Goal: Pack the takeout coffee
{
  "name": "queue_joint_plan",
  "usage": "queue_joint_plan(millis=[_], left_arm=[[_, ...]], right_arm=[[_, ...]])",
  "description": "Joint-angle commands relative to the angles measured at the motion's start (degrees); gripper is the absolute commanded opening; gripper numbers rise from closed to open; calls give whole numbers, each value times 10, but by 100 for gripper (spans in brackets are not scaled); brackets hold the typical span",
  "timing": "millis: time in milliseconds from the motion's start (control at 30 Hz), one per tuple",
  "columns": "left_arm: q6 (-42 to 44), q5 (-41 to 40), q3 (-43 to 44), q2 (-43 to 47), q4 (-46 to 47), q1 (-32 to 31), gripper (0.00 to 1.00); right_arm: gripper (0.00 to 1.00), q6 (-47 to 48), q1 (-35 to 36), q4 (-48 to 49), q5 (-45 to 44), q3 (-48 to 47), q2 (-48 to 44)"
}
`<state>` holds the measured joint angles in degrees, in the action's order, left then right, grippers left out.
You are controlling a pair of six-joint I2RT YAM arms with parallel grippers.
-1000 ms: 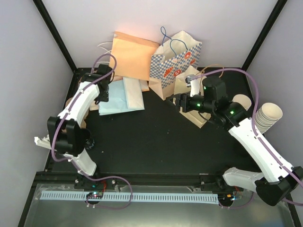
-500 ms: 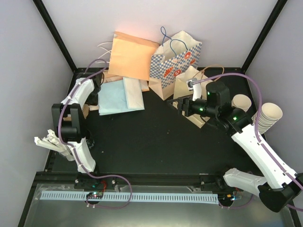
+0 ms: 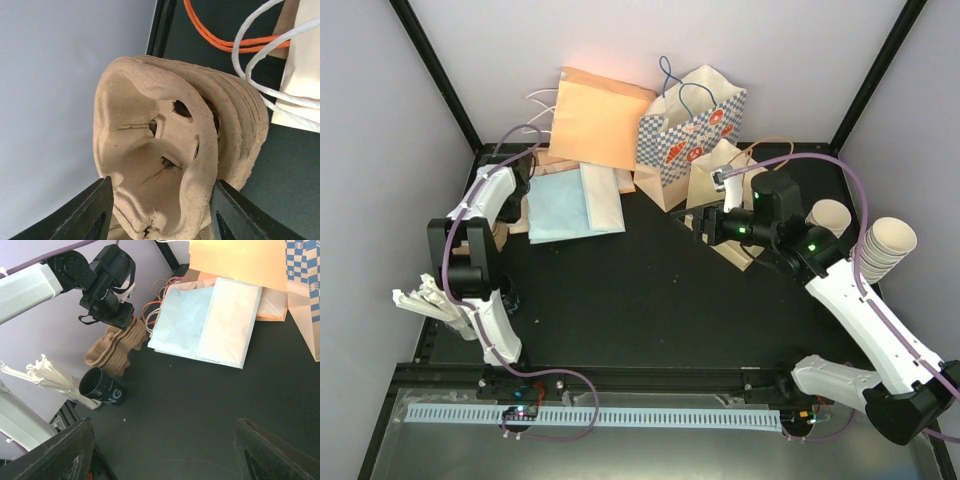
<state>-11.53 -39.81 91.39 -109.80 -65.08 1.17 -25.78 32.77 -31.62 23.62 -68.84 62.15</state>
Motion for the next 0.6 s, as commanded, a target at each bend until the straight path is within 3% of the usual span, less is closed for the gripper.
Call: queue_joint_plan(millis=[0, 333, 567], left_arm=[[-5, -37, 8, 21, -7, 9, 54], [-3, -30, 11, 11, -14, 5, 37], [-2, -39, 13, 17, -18, -3, 12]], right_arm=[[79, 3, 4, 13, 16, -2, 7], [79, 4, 4, 14, 15, -2, 7], [79, 4, 4, 13, 16, -4, 9]])
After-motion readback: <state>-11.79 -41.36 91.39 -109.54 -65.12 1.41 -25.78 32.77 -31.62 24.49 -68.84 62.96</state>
